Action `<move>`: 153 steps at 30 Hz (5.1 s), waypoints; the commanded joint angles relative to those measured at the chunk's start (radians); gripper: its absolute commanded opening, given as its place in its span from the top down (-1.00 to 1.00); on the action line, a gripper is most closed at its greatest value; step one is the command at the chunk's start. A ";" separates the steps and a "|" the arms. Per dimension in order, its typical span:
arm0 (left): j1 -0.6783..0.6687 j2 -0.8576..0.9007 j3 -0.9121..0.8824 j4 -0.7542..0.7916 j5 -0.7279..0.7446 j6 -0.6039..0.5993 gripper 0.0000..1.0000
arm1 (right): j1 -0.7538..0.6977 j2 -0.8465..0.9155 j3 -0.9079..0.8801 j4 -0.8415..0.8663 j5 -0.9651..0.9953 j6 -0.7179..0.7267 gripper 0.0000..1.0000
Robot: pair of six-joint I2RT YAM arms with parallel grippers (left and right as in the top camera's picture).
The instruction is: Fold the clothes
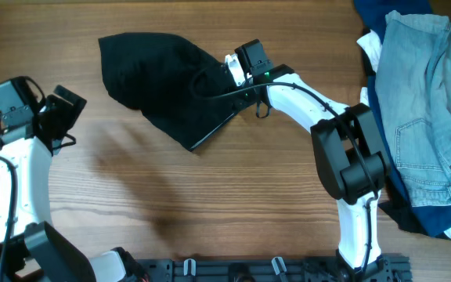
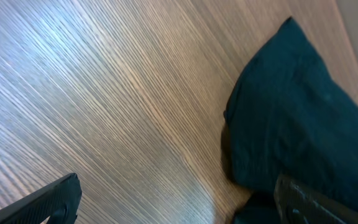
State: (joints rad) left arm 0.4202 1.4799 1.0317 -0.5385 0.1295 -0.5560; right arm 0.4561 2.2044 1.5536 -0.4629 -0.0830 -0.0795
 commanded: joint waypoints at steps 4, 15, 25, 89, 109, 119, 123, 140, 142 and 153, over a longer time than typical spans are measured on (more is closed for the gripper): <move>-0.067 0.029 0.003 0.006 0.011 -0.002 -1.00 | -0.005 0.053 0.012 -0.072 0.008 0.163 0.86; -0.154 0.043 0.003 0.012 -0.030 0.002 -1.00 | -0.224 -0.146 0.052 -0.433 -0.253 0.084 0.42; -0.136 0.043 0.003 0.057 -0.090 0.006 -1.00 | -0.007 -0.393 0.015 -0.680 -0.084 -0.033 -0.56; -0.692 0.045 0.002 -0.076 -0.003 0.230 -1.00 | -0.496 -0.128 0.202 -0.406 -0.241 0.241 0.92; -1.050 0.380 0.003 0.027 0.278 -0.319 -0.27 | -0.492 -0.102 0.202 -0.412 -0.240 0.262 0.92; -0.885 0.413 0.003 0.086 0.314 -0.312 0.33 | -0.492 -0.102 0.201 -0.413 -0.240 0.239 0.91; -0.818 0.413 0.003 0.246 0.370 -0.312 0.47 | -0.492 -0.102 0.201 -0.420 -0.240 0.230 0.91; -0.411 -0.439 0.319 -0.266 0.273 0.005 0.92 | -0.523 -0.383 0.328 -0.595 -0.270 0.184 0.92; -0.409 -0.499 0.465 -0.224 0.158 0.033 0.92 | -0.528 -0.562 0.367 -0.593 -0.260 0.184 0.92; -0.409 -0.469 0.507 -0.121 -0.182 0.132 0.92 | -0.528 -0.820 0.409 -0.679 0.015 0.194 0.92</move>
State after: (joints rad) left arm -0.0246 0.9997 1.5196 -0.6712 0.2298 -0.4889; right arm -0.0261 1.3415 1.9682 -1.1198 -0.3092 0.1188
